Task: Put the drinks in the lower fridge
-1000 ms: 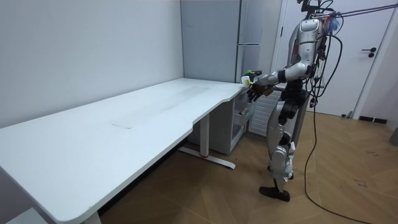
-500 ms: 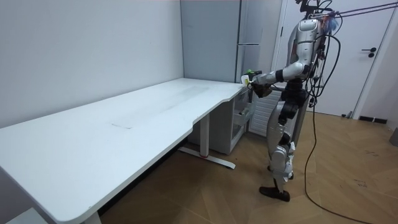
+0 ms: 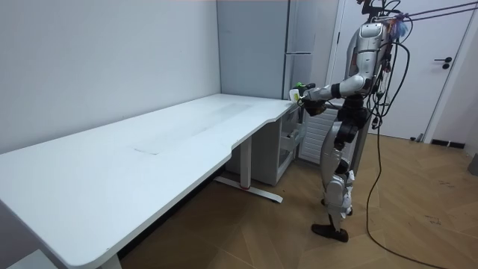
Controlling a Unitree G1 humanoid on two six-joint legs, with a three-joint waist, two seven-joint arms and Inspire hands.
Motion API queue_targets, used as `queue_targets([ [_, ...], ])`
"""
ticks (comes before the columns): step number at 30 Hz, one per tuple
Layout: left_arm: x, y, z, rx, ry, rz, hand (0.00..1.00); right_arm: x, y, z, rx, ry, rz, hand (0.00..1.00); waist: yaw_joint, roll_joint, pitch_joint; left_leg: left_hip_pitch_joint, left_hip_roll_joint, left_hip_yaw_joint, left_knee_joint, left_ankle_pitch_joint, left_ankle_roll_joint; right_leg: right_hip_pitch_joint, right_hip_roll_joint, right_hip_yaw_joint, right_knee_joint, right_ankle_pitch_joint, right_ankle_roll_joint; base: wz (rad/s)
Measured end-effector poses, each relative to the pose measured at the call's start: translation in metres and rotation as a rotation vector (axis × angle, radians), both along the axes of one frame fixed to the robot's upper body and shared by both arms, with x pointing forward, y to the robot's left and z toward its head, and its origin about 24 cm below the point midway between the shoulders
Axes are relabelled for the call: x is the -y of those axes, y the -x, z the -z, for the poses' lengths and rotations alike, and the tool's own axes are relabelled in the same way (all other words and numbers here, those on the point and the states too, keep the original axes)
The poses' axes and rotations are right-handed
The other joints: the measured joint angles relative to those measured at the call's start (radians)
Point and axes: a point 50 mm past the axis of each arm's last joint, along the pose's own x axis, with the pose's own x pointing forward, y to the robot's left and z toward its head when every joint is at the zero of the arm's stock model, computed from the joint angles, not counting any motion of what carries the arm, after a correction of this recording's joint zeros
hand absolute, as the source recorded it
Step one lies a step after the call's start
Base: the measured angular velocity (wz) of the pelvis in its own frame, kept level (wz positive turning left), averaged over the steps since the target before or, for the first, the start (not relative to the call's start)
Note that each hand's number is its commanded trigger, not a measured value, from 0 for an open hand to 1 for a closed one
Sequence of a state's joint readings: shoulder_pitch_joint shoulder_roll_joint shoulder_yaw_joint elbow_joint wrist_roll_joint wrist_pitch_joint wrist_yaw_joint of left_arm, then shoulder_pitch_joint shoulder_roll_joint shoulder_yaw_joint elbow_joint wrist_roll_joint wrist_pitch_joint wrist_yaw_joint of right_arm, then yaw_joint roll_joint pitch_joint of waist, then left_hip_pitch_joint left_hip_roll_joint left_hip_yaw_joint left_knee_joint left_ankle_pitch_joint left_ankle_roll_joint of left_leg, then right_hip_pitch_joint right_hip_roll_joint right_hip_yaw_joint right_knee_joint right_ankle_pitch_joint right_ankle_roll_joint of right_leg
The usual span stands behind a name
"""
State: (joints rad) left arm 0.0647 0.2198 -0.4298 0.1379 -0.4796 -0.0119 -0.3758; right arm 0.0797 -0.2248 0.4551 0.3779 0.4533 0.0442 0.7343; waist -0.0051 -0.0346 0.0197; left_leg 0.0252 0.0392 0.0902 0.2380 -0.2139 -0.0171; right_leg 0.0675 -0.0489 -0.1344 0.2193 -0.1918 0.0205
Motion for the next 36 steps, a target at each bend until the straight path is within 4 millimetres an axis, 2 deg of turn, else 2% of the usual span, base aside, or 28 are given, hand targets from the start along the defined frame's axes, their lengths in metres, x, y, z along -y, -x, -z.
queue_targets([
  [8, -0.002, -0.002, -0.004, 0.018, 0.0, -0.009, 0.0, -0.001, 0.0, -0.001, -0.002, -0.018, 0.008, 1.0, 0.008, -0.009, -0.0017, 0.0, 0.0, 0.0, 0.01, 0.0, 0.0, -0.001, -0.001, -0.003, -0.003, -0.001, 0.001, 0.0],
  [15, -0.001, -0.008, -0.03, 0.15, -0.017, -0.011, 0.0, -0.005, -0.008, -0.013, 0.092, -0.082, 0.032, 1.0, 0.009, -0.012, -0.0026, -0.004, 0.001, -0.003, 0.017, 0.0, 0.0, -0.002, 0.0, -0.006, 0.0, 0.0, 0.0, 0.0],
  [18, 0.0, -0.009, -0.033, 0.162, -0.012, -0.009, 0.0, -0.004, -0.007, -0.014, 0.093, -0.103, 0.035, 1.0, 0.01, -0.015, -0.0053, 0.0, 0.001, -0.009, 0.017, 0.0, 0.0, 0.001, 0.0, -0.006, 0.0, 0.0, 0.0, 0.0],
  [25, 0.001, -0.009, -0.042, 0.199, -0.004, -0.014, 0.0, -0.003, -0.004, -0.015, 0.093, -0.16, 0.061, 1.0, 0.012, -0.014, -0.0057, 0.006, 0.001, -0.008, 0.021, 0.0, 0.0, 0.012, 0.0, -0.007, 0.0, 0.001, -0.001, 0.0],
  [26, 0.001, -0.01, -0.045, 0.21, 0.001, -0.016, 0.08, -0.004, -0.005, -0.016, 0.093, -0.178, 0.065, 1.0, 0.012, -0.013, -0.0054, 0.006, 0.001, -0.008, 0.02, 0.0, 0.0, 0.014, 0.0, -0.007, 0.0, 0.001, -0.001, 0.0],
  [27, 0.002, -0.01, -0.047, 0.22, 0.005, -0.015, 0.27, -0.004, -0.005, -0.017, 0.093, -0.192, 0.067, 1.0, 0.012, -0.012, -0.0053, 0.007, 0.001, -0.008, 0.018, 0.0, 0.0, 0.017, 0.0, -0.007, 0.0, 0.001, -0.001, 0.0],
  [28, 0.002, -0.01, -0.049, 0.225, 0.007, -0.015, 0.34, -0.005, -0.005, -0.017, 0.092, -0.199, 0.068, 1.0, 0.012, -0.01, -0.0047, 0.007, 0.001, -0.009, 0.016, 0.0, 0.0, 0.017, 0.0, -0.007, 0.0, 0.001, -0.001, 0.0],
  [29, 0.002, -0.01, -0.051, 0.233, 0.011, -0.013, 0.31, -0.005, -0.005, -0.018, 0.092, -0.212, 0.071, 1.0, 0.012, -0.007, -0.0029, 0.007, 0.001, -0.009, 0.016, 0.0, 0.0, 0.017, 0.0, -0.007, 0.0, 0.001, -0.001, 0.0],
  [31, 0.003, -0.01, -0.053, 0.242, 0.014, -0.011, 0.05, -0.006, -0.005, -0.018, 0.09, -0.224, 0.074, 1.0, 0.011, -0.001, -0.0023, 0.007, 0.001, -0.008, 0.017, 0.0, 0.0, 0.016, 0.001, -0.006, 0.0, 0.001, -0.002, 0.0],
  [32, 0.003, -0.01, -0.054, 0.245, 0.014, -0.011, 0.0, -0.007, -0.005, -0.018, 0.087, -0.229, 0.076, 1.0, 0.011, 0.003, -0.002, 0.007, 0.001, -0.008, 0.019, 0.0, 0.0, 0.016, 0.001, -0.006, 0.0, 0.001, -0.002, 0.0],
  [36, 0.003, -0.011, -0.058, 0.261, 0.018, -0.022, 0.0, -0.008, -0.006, -0.02, 0.094, -0.248, 0.086, 1.0, 0.011, 0.009, -0.0023, 0.007, 0.001, -0.009, 0.021, 0.0, 0.0, 0.015, 0.001, -0.006, 0.0, 0.001, -0.002, 0.0],
])
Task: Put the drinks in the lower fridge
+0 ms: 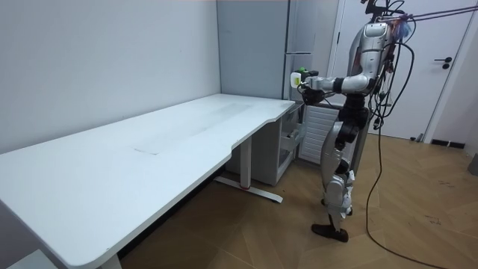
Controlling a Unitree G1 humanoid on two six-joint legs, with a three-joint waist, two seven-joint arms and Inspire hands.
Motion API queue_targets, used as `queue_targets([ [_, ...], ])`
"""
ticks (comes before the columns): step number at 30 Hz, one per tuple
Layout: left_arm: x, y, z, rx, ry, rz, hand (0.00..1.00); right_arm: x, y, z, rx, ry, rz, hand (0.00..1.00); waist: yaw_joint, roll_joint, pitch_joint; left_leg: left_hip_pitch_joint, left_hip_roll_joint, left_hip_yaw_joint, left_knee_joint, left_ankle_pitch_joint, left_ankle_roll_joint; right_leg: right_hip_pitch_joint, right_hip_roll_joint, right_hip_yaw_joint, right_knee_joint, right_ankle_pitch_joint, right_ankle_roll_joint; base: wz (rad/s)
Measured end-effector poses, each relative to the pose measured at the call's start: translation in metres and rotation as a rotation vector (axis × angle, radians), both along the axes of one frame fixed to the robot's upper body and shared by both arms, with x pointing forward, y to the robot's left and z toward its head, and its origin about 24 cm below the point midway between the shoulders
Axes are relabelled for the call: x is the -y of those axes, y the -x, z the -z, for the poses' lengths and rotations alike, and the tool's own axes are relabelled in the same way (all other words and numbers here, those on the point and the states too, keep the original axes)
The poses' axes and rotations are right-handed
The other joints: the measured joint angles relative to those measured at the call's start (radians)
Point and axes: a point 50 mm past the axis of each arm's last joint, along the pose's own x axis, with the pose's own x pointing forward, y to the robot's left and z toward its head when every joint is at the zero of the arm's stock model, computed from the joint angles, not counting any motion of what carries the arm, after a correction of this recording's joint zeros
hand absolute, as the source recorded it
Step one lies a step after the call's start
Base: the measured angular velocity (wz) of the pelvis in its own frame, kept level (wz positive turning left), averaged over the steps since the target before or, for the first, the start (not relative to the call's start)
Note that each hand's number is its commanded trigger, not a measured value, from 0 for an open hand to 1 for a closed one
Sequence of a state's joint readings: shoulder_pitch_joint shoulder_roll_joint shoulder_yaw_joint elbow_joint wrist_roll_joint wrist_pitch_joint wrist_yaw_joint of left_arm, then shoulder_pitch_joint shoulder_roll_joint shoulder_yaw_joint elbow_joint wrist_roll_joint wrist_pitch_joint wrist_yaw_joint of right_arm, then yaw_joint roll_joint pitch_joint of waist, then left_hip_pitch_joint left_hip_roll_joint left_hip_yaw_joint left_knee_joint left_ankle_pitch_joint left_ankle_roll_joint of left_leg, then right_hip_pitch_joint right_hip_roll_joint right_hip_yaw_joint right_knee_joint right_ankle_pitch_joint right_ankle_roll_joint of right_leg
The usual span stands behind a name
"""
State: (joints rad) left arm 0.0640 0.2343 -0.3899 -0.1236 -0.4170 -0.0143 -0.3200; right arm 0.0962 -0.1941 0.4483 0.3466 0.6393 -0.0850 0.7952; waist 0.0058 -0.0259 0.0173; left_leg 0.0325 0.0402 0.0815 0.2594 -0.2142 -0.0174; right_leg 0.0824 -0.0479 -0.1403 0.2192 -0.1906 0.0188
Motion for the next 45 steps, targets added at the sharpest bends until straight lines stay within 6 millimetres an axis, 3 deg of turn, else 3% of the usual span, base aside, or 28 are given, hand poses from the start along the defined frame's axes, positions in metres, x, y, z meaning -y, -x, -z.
queue_targets([
  [8, 0.0, -0.001, -0.014, 0.061, 0.0, -0.019, 0.0, 0.0, -0.006, -0.008, 0.041, -0.033, 0.009, 1.0, -0.002, 0.008, 0.0041, 0.006, 0.0, -0.001, -0.002, 0.0, 0.0, 0.003, 0.0, 0.0, -0.002, 0.0, 0.0, 0.0],
  [9, 0.0, -0.001, -0.015, 0.064, 0.001, -0.02, 1.0, -0.001, -0.006, -0.008, 0.042, -0.039, 0.008, 1.0, -0.003, 0.009, 0.0039, 0.008, 0.0, -0.001, -0.003, 0.0, 0.0, 0.004, 0.0, 0.001, -0.002, 0.0, 0.0, 0.0],
  [25, -0.005, -0.004, -0.018, 0.082, 0.003, -0.044, 1.0, -0.003, -0.01, -0.01, 0.048, -0.044, 0.011, 1.0, 0.005, 0.011, 0.0044, 0.01, 0.001, 0.0, -0.003, 0.0, 0.0, 0.007, 0.0, -0.01, -0.001, 0.0, 0.0, 0.0],
  [45, -0.004, -0.004, -0.019, 0.101, -0.01, -0.027, 1.0, -0.003, -0.009, -0.01, 0.048, -0.05, 0.011, 1.0, 0.017, 0.0, -0.0025, 0.011, 0.001, -0.001, -0.002, 0.0, 0.0, 0.009, 0.0, -0.009, -0.002, 0.0, -0.001, 0.0],
])
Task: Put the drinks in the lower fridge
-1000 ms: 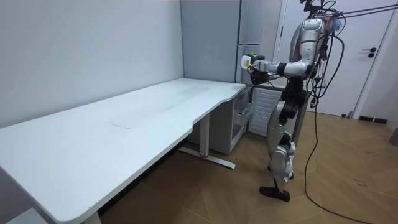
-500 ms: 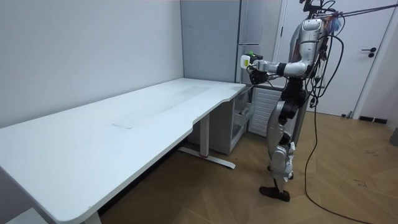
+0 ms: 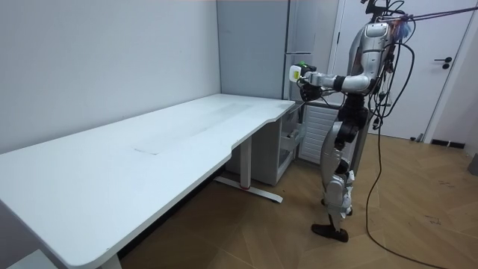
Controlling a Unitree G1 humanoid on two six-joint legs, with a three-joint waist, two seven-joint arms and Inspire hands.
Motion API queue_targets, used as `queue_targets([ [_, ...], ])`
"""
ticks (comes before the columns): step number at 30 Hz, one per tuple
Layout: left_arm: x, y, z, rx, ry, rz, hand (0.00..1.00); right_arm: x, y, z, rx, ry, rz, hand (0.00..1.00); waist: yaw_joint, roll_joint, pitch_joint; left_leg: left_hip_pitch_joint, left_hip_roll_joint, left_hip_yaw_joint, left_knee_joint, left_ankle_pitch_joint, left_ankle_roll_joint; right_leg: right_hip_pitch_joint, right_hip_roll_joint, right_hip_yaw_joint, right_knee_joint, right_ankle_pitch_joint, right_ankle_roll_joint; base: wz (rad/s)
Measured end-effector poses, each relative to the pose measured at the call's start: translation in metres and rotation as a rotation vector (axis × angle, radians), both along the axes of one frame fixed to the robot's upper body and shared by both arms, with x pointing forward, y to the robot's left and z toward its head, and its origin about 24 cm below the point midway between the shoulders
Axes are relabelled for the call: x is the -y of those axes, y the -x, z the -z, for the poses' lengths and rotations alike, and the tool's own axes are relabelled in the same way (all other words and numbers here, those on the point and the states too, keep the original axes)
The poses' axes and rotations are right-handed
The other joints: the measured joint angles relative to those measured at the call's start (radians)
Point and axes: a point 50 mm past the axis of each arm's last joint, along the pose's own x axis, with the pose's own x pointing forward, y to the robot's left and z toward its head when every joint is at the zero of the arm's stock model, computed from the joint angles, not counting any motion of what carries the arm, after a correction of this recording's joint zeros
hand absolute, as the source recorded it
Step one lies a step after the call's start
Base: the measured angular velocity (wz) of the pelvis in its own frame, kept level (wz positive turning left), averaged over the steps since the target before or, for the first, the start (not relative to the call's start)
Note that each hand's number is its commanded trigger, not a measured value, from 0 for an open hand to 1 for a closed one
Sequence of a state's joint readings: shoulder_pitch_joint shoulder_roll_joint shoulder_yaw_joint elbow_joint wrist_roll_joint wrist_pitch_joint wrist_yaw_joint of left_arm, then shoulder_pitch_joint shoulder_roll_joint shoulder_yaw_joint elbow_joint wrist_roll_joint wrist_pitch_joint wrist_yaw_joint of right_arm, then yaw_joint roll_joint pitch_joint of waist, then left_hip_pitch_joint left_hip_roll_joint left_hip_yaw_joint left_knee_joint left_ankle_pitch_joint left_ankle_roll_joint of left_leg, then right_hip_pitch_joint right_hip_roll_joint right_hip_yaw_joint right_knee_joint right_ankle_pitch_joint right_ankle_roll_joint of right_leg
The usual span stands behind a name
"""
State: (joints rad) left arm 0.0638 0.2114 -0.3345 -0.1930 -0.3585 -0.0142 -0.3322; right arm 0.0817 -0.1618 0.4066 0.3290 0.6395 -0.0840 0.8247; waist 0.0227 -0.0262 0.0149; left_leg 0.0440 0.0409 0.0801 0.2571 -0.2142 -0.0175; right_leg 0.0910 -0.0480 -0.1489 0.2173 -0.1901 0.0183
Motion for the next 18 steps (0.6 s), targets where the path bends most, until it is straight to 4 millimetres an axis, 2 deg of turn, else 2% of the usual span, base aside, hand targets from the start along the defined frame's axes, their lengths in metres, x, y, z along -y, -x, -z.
queue_targets([
  [4, 0.0, 0.0, 0.0, 0.0, 0.0, 0.0, 1.0, 0.0, 0.0, 0.0, 0.0, 0.0, 0.0, 1.0, -0.006, 0.002, 0.0012, 0.0, 0.0, 0.0, 0.0, 0.0, 0.0, 0.0, 0.0, 0.001, 0.0, 0.0, 0.0, 0.0],
  [5, 0.0, 0.0, 0.0, 0.0, -0.001, 0.001, 0.0, 0.0, 0.0, 0.0, 0.0, 0.0, 0.0, 1.0, -0.01, 0.003, 0.0017, 0.0, 0.0, 0.0, 0.0, 0.0, 0.0, 0.0, 0.0, 0.001, 0.001, 0.0, 0.0, 0.0],
  [10, -0.0001, -0.0001, 0.0, -0.001, 0.002, -0.002, 0.0, 0.0012, 0.0, -0.0001, 0.002, -0.001, -0.004, 1.0, -0.021, 0.009, 0.0052, -0.001, 0.0, -0.001, 0.0, 0.0, 0.0, 0.0, 0.0, 0.0, 0.001, 0.0, 0.0, 0.0],
  [18, -0.0007, 0.0004, 0.0004, -0.009, 0.015, -0.001, 0.0, 0.0037, 0.003, 0.001, 0.002, -0.006, -0.009, 1.0, 0.0, 0.012, 0.0069, 0.013, 0.0, -0.002, -0.005, 0.0, 0.0, 0.011, 0.0, -0.002, -0.002, 0.0, 0.0, 0.0],
])
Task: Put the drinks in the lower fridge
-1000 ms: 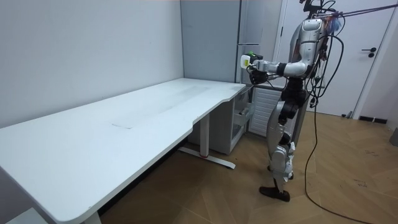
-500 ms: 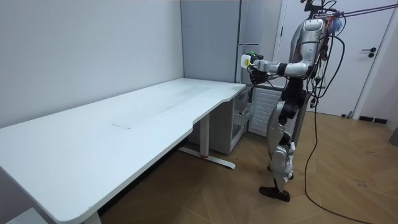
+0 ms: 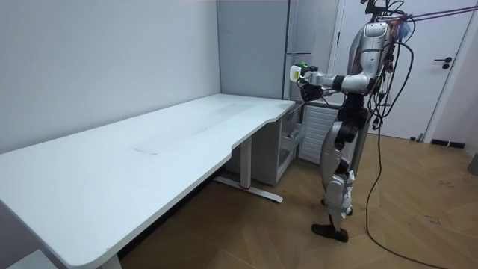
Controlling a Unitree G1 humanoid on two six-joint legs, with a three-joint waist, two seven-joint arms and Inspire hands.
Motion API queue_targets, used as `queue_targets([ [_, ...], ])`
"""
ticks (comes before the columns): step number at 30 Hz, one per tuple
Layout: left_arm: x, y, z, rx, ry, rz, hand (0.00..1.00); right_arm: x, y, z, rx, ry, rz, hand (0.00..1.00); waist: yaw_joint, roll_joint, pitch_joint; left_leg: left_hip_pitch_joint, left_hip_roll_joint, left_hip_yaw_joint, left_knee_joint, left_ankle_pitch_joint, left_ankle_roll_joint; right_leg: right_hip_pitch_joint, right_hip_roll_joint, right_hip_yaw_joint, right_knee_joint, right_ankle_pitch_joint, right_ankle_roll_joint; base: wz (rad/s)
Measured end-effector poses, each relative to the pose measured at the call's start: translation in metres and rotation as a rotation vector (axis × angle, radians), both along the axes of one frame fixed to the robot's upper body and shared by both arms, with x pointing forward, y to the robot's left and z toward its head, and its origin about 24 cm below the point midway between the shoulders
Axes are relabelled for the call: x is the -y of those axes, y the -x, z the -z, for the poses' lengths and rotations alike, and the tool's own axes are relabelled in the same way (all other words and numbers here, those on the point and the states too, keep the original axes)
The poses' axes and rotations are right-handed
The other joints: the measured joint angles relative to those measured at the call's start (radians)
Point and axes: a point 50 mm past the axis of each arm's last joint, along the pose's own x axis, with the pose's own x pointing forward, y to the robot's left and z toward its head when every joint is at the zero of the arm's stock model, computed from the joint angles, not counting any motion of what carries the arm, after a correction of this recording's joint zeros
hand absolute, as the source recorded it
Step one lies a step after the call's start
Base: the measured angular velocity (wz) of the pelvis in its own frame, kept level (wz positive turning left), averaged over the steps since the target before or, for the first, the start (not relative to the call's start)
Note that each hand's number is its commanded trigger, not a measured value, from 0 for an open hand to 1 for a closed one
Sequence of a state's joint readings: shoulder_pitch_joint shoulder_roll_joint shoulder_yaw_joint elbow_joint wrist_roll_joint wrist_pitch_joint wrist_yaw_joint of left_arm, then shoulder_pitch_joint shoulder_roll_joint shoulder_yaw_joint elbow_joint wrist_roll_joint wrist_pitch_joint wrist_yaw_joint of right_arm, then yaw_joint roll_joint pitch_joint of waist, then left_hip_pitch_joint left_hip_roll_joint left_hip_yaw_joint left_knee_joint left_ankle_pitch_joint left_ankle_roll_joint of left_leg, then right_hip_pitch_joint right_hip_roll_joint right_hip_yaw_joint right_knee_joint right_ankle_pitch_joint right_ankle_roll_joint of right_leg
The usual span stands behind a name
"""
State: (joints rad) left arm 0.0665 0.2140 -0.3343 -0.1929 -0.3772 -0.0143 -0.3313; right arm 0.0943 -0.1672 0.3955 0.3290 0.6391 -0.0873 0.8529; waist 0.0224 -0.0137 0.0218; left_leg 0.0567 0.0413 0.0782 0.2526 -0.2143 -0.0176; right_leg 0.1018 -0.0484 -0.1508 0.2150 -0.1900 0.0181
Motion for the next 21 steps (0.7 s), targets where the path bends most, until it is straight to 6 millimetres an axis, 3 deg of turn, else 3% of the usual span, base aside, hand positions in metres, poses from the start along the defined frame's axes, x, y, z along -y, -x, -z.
queue_targets([
  [14, -0.001, 0.003, -0.013, 0.059, -0.009, -0.006, 0.0, 0.001, -0.001, -0.008, 0.052, -0.005, -0.002, 1.0, 0.016, 0.018, -0.0094, 0.008, -0.001, -0.001, -0.003, 0.0, 0.0, 0.016, 0.0, -0.007, -0.012, 0.004, -0.001, 0.01],
  [20, -0.004, 0.007, -0.017, 0.075, -0.008, -0.011, 0.0, 0.001, 0.001, -0.011, 0.073, -0.012, -0.016, 1.0, 0.04, 0.013, -0.0094, 0.029, -0.001, 0.005, -0.015, 0.001, 0.0, 0.026, 0.0, 0.004, -0.013, 0.004, -0.001, -0.06],
  [21, -0.004, 0.008, -0.017, 0.077, -0.011, -0.009, 0.71, 0.001, 0.002, -0.01, 0.074, -0.013, -0.014, 1.0, 0.042, 0.01, -0.0101, 0.03, -0.001, 0.005, -0.014, 0.001, 0.0, 0.026, 0.0, 0.004, -0.013, 0.004, -0.001, 0.0],
])
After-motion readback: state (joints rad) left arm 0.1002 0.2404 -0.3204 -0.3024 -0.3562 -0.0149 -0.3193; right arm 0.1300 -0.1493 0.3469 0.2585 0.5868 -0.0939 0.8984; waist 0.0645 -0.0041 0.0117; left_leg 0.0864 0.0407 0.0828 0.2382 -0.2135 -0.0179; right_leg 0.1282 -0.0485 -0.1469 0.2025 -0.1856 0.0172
